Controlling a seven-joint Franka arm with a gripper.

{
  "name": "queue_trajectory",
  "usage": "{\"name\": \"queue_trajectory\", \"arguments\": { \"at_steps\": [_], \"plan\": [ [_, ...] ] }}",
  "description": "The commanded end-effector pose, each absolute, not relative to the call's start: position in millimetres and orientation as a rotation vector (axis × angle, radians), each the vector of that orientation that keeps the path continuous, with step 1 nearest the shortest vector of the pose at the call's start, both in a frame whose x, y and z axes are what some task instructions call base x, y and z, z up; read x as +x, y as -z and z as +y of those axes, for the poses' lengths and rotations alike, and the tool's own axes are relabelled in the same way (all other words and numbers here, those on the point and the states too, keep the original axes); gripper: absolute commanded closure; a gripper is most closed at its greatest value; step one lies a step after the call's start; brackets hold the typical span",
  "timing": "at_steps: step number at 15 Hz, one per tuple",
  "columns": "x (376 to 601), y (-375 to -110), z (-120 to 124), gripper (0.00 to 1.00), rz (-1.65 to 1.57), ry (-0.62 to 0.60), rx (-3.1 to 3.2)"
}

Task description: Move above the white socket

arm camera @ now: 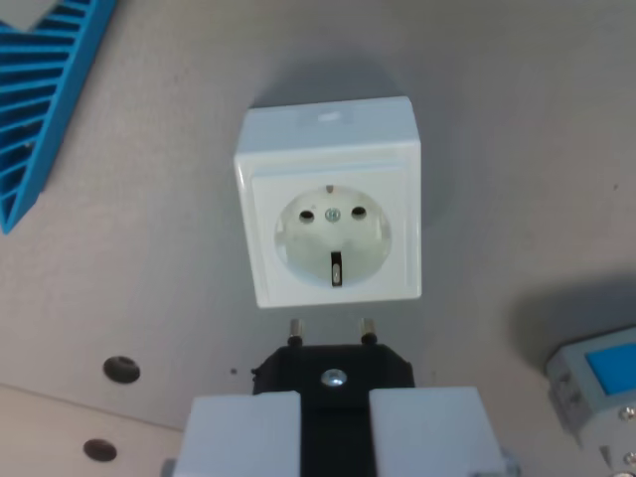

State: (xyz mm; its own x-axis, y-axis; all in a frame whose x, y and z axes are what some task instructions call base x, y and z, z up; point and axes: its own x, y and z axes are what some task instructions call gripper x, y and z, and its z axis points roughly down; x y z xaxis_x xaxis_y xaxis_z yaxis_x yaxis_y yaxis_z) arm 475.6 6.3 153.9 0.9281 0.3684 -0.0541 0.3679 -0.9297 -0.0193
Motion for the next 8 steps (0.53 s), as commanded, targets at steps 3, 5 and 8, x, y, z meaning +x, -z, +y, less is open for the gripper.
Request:
{"name": "queue_trajectory", "arguments": {
  "at_steps": [3, 5, 8],
  "plan": [
    [470, -129, 0, 1.0, -0.67, 0.088, -3.079],
    [469, -122, 0, 1.0, -0.668, 0.09, -3.08],
    [467, -117, 0, 1.0, -0.664, 0.091, -3.081]
  ]
}}
